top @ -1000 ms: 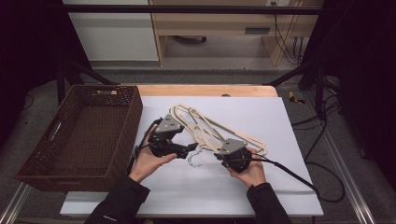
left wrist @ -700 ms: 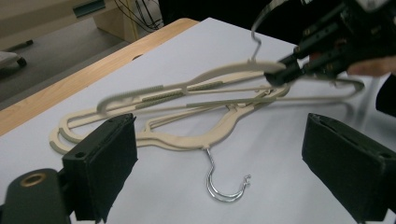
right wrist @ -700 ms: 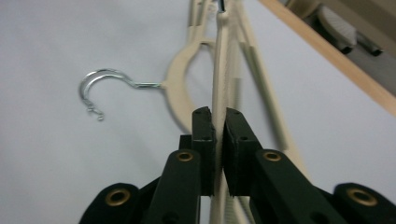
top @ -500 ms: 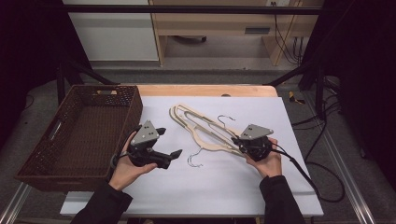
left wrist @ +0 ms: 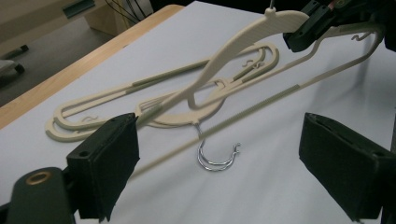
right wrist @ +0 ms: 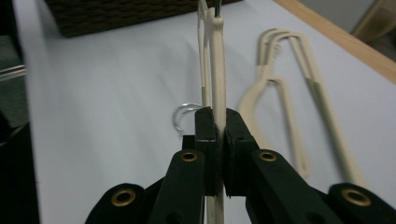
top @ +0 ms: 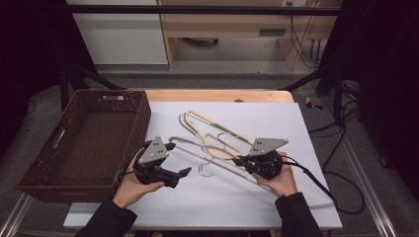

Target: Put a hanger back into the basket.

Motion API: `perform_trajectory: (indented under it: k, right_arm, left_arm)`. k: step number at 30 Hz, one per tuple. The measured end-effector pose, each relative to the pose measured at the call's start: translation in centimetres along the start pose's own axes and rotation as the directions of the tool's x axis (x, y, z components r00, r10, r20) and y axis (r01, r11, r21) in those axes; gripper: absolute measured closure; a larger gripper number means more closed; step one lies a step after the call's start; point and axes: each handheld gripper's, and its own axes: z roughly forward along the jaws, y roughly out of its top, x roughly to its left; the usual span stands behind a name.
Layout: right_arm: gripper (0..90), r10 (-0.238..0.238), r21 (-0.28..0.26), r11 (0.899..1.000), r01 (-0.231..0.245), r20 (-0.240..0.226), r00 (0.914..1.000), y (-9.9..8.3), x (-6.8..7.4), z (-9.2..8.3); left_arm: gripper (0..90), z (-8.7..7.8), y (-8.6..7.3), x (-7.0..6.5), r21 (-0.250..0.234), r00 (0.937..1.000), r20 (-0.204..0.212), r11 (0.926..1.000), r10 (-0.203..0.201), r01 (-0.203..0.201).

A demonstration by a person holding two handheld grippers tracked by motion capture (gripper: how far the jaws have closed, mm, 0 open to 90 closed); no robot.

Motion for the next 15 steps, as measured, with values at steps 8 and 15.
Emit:
perform_trajectory:
  k: [8,15]
  right_arm:
    - [86.9,-0.027,0.007,1.0,0.029,-0.126,0.9916,0.3,2.3,1.6]
    - [86.9,-0.04,0.023,0.999,0.045,-0.171,0.9844,0.4,2.9,2.2]
  left_arm:
    - [26.0,2.4,0.1,-1.5,0.092,0.9939,0.045,0.9903,0.1,-0.104]
    - [49.4,3.6,-0.3,-1.9,0.126,0.9907,0.062,0.9838,0.121,-0.128]
